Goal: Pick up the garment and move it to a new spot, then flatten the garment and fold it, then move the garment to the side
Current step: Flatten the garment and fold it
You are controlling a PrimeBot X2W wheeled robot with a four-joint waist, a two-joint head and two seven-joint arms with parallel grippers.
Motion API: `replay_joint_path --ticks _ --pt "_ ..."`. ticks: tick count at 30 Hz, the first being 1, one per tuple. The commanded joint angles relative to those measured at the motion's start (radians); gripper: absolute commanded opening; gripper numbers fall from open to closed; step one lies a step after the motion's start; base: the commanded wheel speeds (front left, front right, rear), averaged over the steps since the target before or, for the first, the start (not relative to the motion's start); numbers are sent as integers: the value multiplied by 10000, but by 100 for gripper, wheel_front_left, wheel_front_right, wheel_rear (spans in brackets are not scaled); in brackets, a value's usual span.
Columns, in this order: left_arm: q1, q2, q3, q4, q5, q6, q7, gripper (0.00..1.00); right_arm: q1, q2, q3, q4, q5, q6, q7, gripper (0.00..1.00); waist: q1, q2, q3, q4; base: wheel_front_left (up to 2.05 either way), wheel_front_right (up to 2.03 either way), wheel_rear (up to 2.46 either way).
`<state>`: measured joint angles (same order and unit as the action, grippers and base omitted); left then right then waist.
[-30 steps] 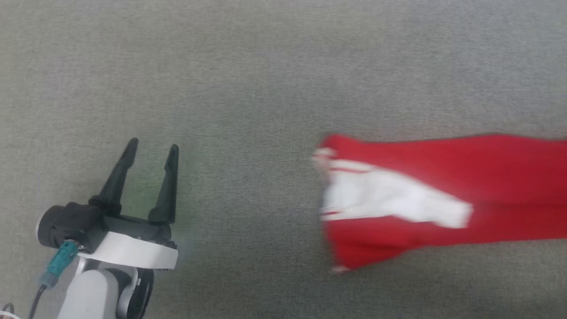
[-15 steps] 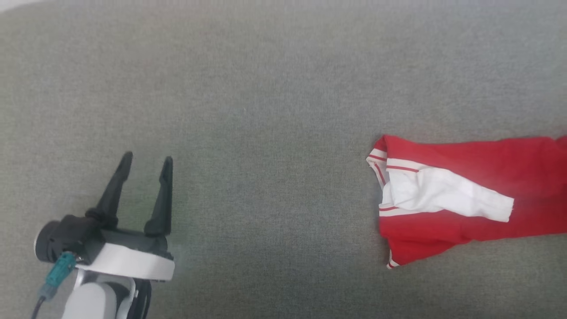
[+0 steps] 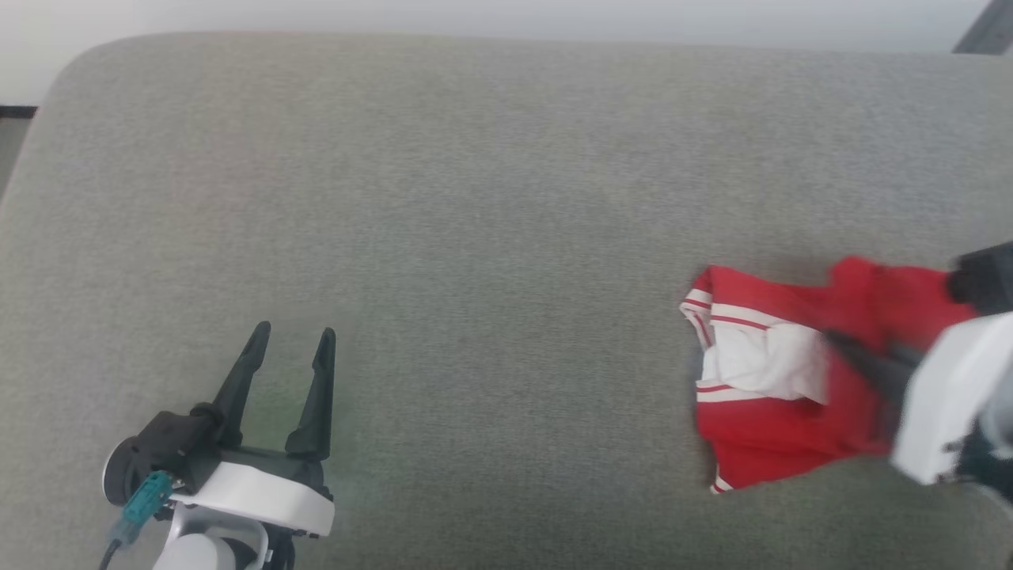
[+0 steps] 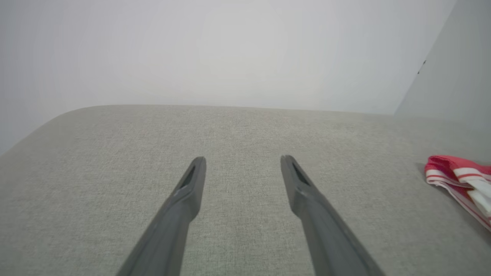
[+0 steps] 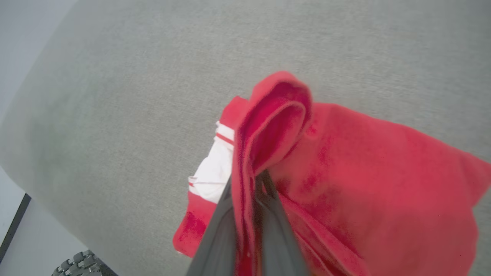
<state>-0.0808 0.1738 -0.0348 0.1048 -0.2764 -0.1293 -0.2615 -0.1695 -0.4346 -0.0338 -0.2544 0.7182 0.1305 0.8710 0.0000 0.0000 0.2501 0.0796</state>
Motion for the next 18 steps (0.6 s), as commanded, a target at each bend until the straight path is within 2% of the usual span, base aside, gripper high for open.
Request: replay_joint_path --ticks 1,6,13,14,15,16,18 --pt "-30 -40 -30 85 -27 -16 -49 100 -126 204 343 -111 -33 4 2 0 0 0 -7 171 0 0 0" --pt "-304 -164 -208 211 -84 -16 -49 100 -292 368 1218 132 -156 4 72 0 0 0 141 491 0 0 0" --pt "-577 -259 -333 381 -157 -16 -47 100 -489 311 1685 1197 -523 4 -603 0 0 0 354 726 0 0 0" --pt "-608 -250 -339 407 -178 -16 -49 100 -543 303 1694 1325 -550 4 -742 6 0 0 358 724 0 0 0" --pt "-627 -232 -333 433 -201 -16 -49 100 -572 286 1752 1426 -518 4 -851 36 0 0 350 710 0 0 0" --pt "-628 -206 -310 471 -214 -16 -47 100 -605 294 1792 1498 -436 4 -980 98 0 0 317 679 0 0 0" --pt "-574 -159 -276 551 -272 -16 -49 100 -688 350 1727 1602 -196 4 -1295 100 0 0 221 594 0 0 0"
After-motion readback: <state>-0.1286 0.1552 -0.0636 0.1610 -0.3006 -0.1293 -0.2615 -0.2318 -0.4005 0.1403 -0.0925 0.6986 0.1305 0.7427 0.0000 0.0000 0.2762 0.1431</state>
